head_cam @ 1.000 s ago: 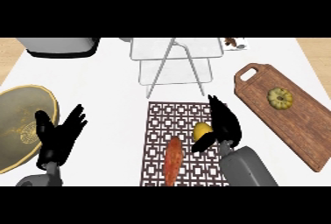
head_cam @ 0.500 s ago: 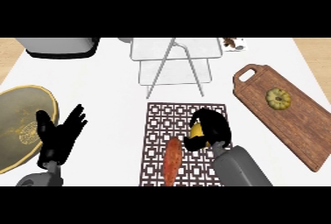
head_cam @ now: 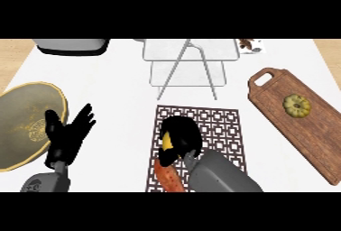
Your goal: Pick the lemon from the placemat and place it in the tiered shelf
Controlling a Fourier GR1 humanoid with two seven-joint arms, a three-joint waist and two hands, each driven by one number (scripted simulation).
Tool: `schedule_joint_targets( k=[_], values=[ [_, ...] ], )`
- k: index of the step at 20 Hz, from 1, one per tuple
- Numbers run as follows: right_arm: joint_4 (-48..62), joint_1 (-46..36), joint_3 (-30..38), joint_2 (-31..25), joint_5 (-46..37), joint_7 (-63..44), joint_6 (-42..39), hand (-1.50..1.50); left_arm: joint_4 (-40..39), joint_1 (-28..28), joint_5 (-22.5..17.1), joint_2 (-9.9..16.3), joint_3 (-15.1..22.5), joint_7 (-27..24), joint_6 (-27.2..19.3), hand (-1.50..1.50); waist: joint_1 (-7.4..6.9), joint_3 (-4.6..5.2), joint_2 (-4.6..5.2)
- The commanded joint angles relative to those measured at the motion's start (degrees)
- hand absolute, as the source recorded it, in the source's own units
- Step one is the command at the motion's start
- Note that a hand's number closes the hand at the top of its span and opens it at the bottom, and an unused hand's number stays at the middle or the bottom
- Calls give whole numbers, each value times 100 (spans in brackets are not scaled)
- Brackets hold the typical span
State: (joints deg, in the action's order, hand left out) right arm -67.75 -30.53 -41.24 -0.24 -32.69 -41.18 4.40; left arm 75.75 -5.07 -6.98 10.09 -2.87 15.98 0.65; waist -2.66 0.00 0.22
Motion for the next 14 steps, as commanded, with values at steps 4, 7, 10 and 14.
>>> schedule_joint_targets(
  k=[4,7,10,14],
  values=[
    [-777,-1379,-1025,23,646,-1090,1268,150,-190,-160,46,-20,-3,87,-22,0,5,2,-14],
    [-1468,-1747,-1112,23,164,-1922,1552,150,216,227,17,-59,-4,118,-102,0,84,1,-75],
    [-1939,-2539,-640,23,-312,-2665,1062,150,-70,118,-34,78,-198,30,-52,0,248,8,-89],
    [-2378,-2978,-523,21,-622,-3608,846,150,74,79,-12,85,-149,239,-74,0,262,5,-88]
  ],
)
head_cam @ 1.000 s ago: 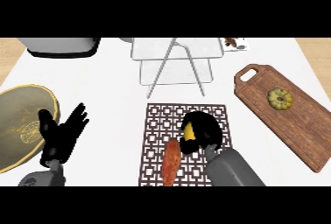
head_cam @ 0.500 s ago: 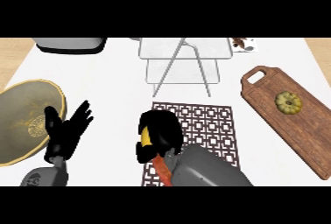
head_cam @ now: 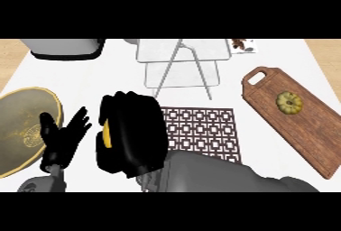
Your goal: Pick the lemon from the placemat and place it in the tiered shelf
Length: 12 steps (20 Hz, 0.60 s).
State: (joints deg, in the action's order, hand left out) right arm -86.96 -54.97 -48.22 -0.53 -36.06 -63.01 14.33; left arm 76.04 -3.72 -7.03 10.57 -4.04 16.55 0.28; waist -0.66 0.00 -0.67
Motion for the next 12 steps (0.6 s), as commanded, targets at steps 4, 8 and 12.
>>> schedule_joint_targets(
  k=[4,8,12],
  values=[
    [-500,-1143,1090,49,-328,-1537,-779,150,129,269,-17,-62,-2,-24,-13,0,64,6,8],
    [-264,-1654,1816,31,-407,-1366,-1225,150,370,331,-67,56,-12,88,106,0,55,4,19],
    [132,-2164,2553,-28,-277,-1315,-1379,150,320,280,98,-143,154,123,-76,0,30,5,26]
  ],
)
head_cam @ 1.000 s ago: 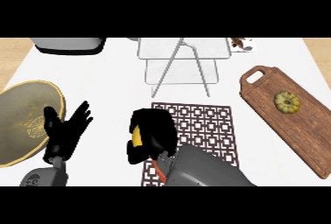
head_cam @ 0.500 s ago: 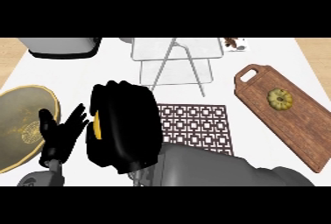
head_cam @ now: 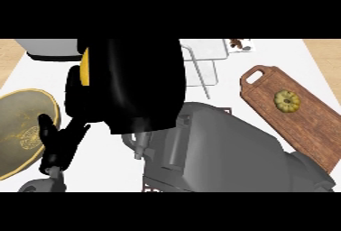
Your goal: Pick the lemon from the placemat and place it in the tiered shelf
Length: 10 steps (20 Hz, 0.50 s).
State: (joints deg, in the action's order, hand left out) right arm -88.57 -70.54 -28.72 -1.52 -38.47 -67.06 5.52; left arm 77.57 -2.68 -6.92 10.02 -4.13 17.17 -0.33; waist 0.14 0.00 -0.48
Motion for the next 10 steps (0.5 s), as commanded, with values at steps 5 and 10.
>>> schedule_joint_targets(
  k=[5,10],
  values=[
    [509,-910,1370,-364,197,-476,-825,150,48,4,165,-118,109,-78,-116,0,-13,4,26],
    [1380,-1083,1722,-501,195,268,-787,150,-334,-293,127,-66,-11,-124,-42,0,-36,6,49]
  ],
)
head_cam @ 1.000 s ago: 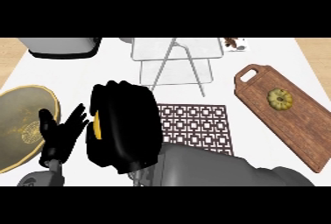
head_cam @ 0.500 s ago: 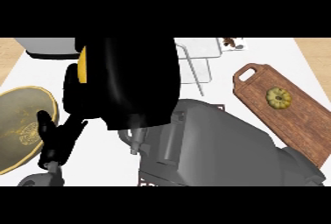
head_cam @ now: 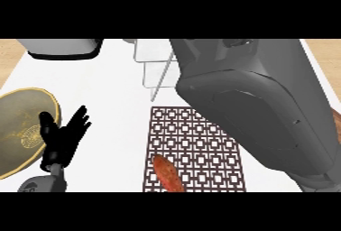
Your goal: Pick the lemon from the placemat and place it in the tiered shelf
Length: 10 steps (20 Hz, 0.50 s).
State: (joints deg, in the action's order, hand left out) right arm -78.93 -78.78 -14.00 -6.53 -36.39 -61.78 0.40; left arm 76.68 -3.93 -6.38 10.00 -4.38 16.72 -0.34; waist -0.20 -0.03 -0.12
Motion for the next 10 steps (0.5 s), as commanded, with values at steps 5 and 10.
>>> schedule_joint_targets(
  k=[5,10],
  values=[
    [1501,-609,647,-126,190,511,-399,150,407,191,103,-121,158,276,-131,0,-81,6,15],
    [2026,-484,538,-127,40,1221,-379,150,133,119,-96,106,-98,67,198,0,-75,9,30]
  ],
)
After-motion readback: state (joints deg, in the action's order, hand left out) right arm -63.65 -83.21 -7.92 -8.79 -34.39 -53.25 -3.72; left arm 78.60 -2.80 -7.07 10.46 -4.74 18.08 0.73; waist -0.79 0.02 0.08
